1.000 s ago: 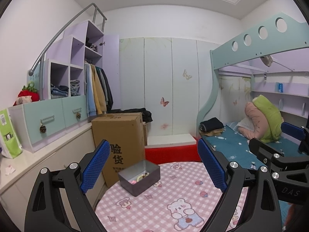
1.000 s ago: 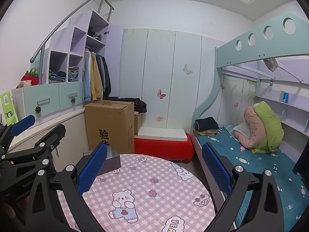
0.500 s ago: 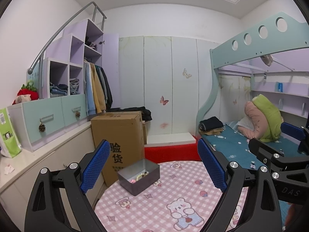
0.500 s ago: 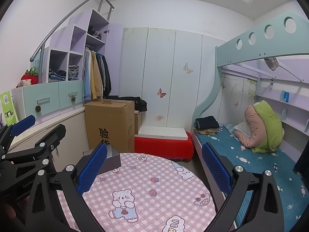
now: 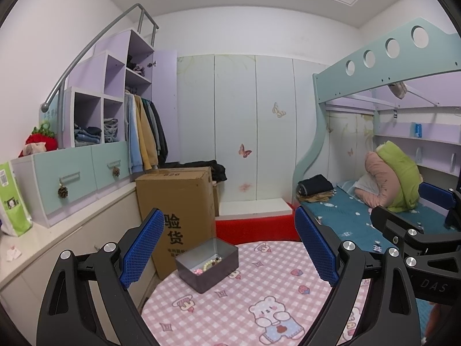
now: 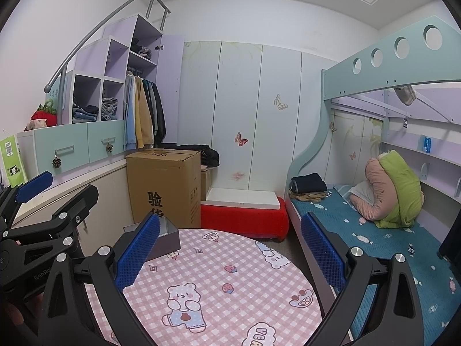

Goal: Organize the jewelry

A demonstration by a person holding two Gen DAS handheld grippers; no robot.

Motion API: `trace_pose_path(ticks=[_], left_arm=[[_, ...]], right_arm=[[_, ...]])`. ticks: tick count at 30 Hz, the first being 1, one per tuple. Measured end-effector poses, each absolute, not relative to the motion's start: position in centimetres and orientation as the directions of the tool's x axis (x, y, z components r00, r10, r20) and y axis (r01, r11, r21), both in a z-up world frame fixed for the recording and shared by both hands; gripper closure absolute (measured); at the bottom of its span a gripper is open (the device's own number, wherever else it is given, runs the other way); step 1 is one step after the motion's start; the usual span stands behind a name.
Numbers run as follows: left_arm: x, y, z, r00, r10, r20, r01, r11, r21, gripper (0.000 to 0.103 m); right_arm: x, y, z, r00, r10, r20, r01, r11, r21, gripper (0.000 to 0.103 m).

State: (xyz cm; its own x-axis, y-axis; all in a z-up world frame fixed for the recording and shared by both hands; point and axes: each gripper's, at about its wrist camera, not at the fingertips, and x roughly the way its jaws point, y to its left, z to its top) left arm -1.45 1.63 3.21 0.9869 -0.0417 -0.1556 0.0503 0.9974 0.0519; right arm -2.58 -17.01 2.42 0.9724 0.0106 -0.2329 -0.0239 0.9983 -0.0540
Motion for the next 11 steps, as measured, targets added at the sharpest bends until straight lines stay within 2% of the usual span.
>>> trace_pose_path(ticks=[11], left_arm=[[-0.3,1.7,2.4,0.979,-0.057,-0.197,0.065,0.997,0.034,0.014]], right_arm=[[-1.6,-17.1,2.0,0.964,0.020,-0.265,-0.032,0.999,-0.039,0.007]])
